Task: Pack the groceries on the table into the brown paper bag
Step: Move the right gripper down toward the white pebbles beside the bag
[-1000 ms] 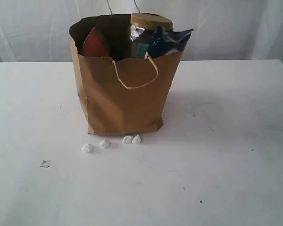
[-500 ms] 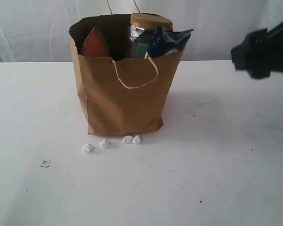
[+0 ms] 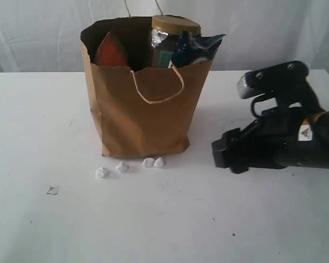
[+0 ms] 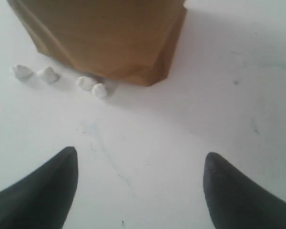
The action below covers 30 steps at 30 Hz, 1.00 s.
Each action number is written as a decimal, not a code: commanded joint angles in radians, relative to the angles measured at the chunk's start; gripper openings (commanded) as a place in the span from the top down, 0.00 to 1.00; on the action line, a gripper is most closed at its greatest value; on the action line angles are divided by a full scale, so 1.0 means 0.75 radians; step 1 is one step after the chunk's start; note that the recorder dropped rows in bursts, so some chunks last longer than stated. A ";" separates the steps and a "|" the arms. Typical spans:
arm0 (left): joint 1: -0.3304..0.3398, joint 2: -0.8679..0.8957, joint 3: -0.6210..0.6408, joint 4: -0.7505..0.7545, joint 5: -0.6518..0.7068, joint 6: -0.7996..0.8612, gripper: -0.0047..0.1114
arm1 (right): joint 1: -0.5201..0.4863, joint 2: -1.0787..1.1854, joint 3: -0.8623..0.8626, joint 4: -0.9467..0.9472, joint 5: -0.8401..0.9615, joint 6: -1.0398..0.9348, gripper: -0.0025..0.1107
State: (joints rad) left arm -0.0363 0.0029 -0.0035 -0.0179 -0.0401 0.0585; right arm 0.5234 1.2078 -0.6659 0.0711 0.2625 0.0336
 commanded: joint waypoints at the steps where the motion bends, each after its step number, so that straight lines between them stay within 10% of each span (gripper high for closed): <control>1: 0.003 -0.004 0.005 -0.011 -0.014 -0.002 0.96 | 0.116 0.142 -0.008 0.071 -0.137 -0.019 0.38; 30: 0.003 -0.004 0.005 -0.011 -0.014 -0.002 0.96 | 0.204 0.970 -0.544 0.162 -0.152 -0.006 0.38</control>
State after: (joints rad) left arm -0.0363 0.0029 -0.0035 -0.0179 -0.0401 0.0585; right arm 0.6756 1.9226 -1.0651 0.1837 0.1513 0.0330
